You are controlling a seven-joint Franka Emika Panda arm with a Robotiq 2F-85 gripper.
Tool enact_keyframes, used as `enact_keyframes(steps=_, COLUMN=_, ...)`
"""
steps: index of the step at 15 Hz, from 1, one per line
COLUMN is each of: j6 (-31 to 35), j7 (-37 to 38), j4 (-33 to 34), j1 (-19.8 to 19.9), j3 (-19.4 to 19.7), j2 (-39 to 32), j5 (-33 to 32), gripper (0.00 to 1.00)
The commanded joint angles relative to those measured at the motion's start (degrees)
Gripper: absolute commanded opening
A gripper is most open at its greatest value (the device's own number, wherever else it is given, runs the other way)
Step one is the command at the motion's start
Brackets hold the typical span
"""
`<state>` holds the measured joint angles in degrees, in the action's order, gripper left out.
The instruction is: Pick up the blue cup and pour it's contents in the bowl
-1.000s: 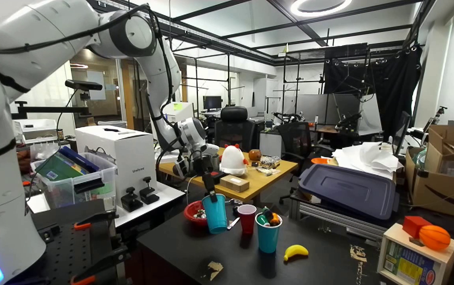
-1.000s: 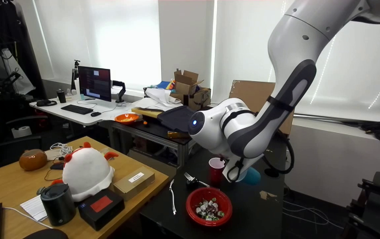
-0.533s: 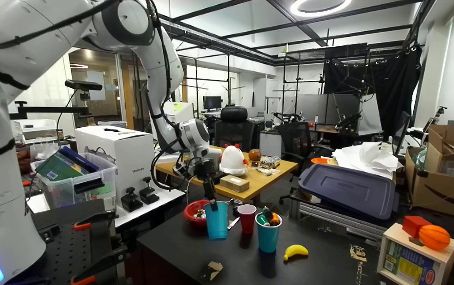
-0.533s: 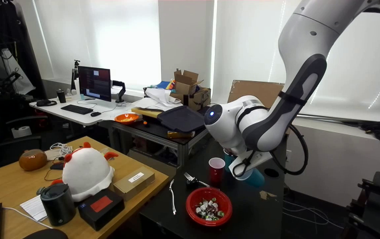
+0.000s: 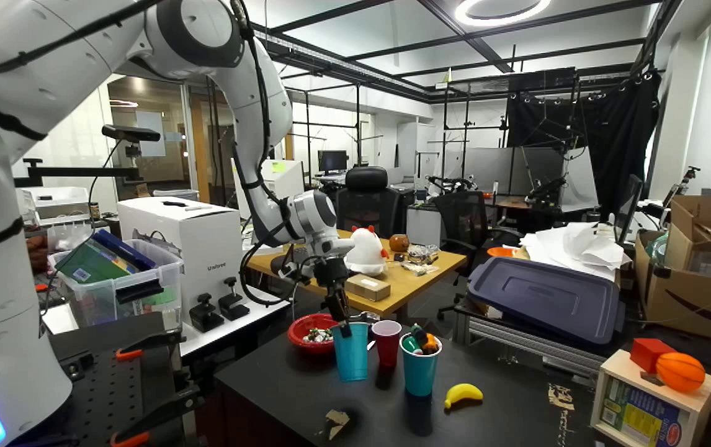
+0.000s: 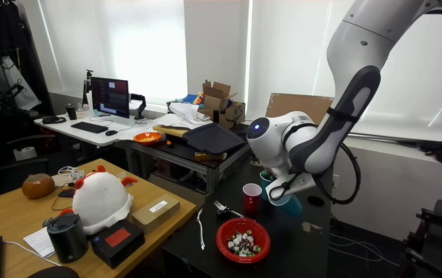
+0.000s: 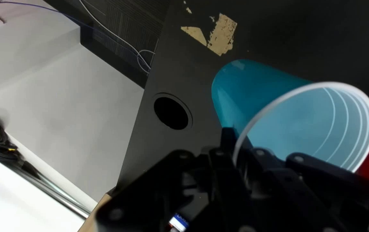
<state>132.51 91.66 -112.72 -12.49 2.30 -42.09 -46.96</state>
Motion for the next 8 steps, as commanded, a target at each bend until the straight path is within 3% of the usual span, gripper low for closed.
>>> enact_keyframes(steps=1, j6=3.3, j7=2.3, j4=-2.8, j1=-0.3, j3=0.8, j2=2.0, j5=0.9, gripper=0.01)
enact_keyframes(steps=8, j6=10.6, j7=6.5, j4=-6.7, j1=-0.2, j3=2.4, j2=2.5, j5=2.0, gripper=0.01)
